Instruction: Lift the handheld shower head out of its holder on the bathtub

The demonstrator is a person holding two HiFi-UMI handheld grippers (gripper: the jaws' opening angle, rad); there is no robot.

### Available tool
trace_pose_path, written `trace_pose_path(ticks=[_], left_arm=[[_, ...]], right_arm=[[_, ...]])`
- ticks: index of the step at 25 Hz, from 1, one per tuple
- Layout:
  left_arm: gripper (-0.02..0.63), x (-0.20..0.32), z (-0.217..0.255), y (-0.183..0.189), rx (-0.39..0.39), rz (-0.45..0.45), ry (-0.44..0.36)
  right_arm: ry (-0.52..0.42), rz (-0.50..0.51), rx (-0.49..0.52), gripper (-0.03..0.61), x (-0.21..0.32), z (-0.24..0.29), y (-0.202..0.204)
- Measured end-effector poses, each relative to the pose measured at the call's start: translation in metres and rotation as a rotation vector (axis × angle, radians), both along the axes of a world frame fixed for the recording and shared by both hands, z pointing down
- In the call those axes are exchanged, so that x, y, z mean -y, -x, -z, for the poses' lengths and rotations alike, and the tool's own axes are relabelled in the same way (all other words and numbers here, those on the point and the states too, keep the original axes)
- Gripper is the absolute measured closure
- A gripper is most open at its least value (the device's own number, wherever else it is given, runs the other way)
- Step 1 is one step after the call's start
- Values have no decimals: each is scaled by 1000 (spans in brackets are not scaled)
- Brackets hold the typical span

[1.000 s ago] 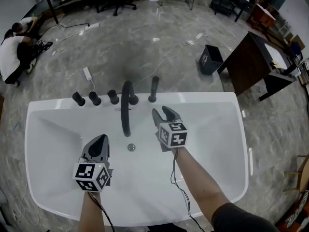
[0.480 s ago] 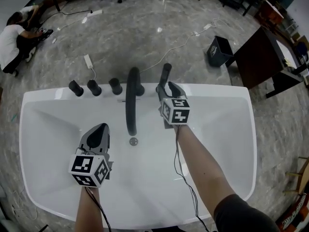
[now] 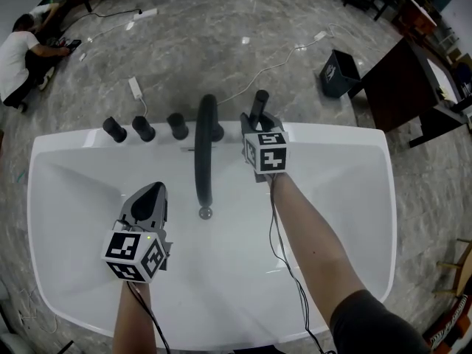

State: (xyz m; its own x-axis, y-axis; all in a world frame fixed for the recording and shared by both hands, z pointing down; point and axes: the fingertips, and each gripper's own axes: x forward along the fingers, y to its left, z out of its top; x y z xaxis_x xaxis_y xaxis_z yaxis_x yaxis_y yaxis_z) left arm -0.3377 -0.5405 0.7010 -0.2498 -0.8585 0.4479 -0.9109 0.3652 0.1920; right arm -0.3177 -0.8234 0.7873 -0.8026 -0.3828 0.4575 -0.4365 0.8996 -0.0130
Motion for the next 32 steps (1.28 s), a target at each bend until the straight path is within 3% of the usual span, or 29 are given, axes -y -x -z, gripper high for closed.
trace_pose_path(ticks=[9, 20, 26, 32], left_arm=[[598, -1, 27, -8, 18, -23, 2], [598, -43, 114, -46, 79, -30, -32], [598, -77, 145, -72, 74, -39, -40], [598, -125, 187, -80, 68, -82, -70]], right_arm=[[27, -5, 26, 446, -3, 31, -20], [-13, 13, 96, 446, -36, 152, -49], [-37, 35, 138, 446, -74, 220, -79], [-48, 35, 170, 447, -154, 284, -115]])
